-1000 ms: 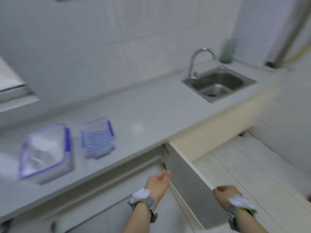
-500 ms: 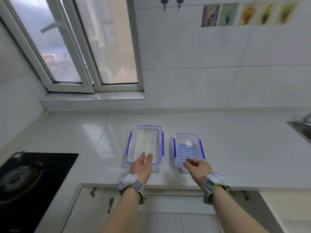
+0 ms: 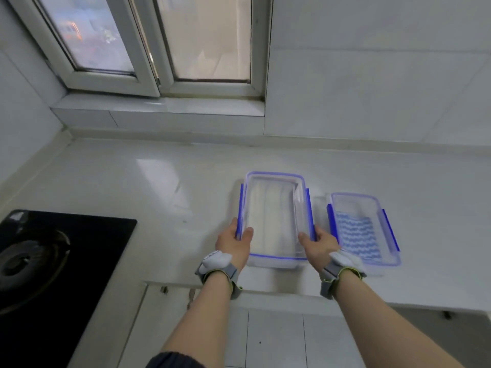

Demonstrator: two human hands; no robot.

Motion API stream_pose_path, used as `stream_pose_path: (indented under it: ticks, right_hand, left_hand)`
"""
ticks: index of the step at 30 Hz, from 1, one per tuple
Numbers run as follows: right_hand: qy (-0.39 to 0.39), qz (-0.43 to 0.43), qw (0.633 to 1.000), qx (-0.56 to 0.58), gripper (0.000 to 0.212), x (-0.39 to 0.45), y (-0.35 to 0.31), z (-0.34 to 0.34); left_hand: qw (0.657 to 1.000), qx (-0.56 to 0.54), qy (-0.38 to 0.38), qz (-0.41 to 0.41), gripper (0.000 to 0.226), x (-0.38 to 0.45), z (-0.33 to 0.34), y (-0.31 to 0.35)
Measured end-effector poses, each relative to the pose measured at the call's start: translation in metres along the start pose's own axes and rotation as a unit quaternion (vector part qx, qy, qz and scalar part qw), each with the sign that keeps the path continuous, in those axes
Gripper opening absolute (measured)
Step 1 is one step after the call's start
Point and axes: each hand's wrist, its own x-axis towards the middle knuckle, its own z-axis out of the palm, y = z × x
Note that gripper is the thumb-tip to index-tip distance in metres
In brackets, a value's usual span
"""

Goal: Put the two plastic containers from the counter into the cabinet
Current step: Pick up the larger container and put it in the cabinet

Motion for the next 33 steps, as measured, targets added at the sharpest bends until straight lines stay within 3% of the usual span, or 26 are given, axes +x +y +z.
stream_pose_path:
  ticks: [4, 8, 12, 15, 18, 22, 27, 33]
  right_hand:
    - [0.019, 0.034, 0.996, 0.078, 0.067, 0.009, 0.011, 0.011]
    - [0.025, 0.038, 0.989, 0.140, 0.064, 0.007, 0.015, 0.014]
    - [0.008, 0.038, 0.987, 0.154, 0.078, -0.008, 0.034, 0.018]
    - [0.003, 0.026, 0.989, 0.146, 0.089, -0.026, 0.055, 0.022]
    - [-0.015, 0.020, 0.984, 0.178, 0.077, -0.050, 0.076, 0.026]
    - [-0.041, 0.019, 0.978, 0.204, 0.077, -0.092, 0.103, 0.024]
    - [-0.063, 0.009, 0.977, 0.202, 0.058, -0.172, 0.136, 0.013]
    - [-0.085, 0.023, 0.971, 0.224, 0.047, -0.235, 0.160, 0.029]
  left_hand:
    - [0.999, -0.035, -0.002, -0.012, 0.073, 0.003, 0.006, -0.007]
    - [1.000, -0.016, 0.001, 0.001, 0.066, -0.004, 0.000, -0.003]
    - [1.000, 0.000, 0.009, -0.015, 0.065, -0.033, -0.013, -0.018]
    - [1.000, -0.003, 0.022, -0.010, 0.043, -0.063, -0.022, -0.032]
    - [1.000, -0.005, 0.024, -0.013, 0.023, -0.098, -0.031, -0.045]
    - [0.999, -0.037, 0.039, -0.008, 0.052, -0.153, -0.038, -0.061]
    - [0.998, -0.038, 0.052, 0.002, 0.042, -0.245, -0.053, -0.092]
    - [0.990, -0.099, 0.091, -0.039, 0.047, -0.293, -0.069, -0.137]
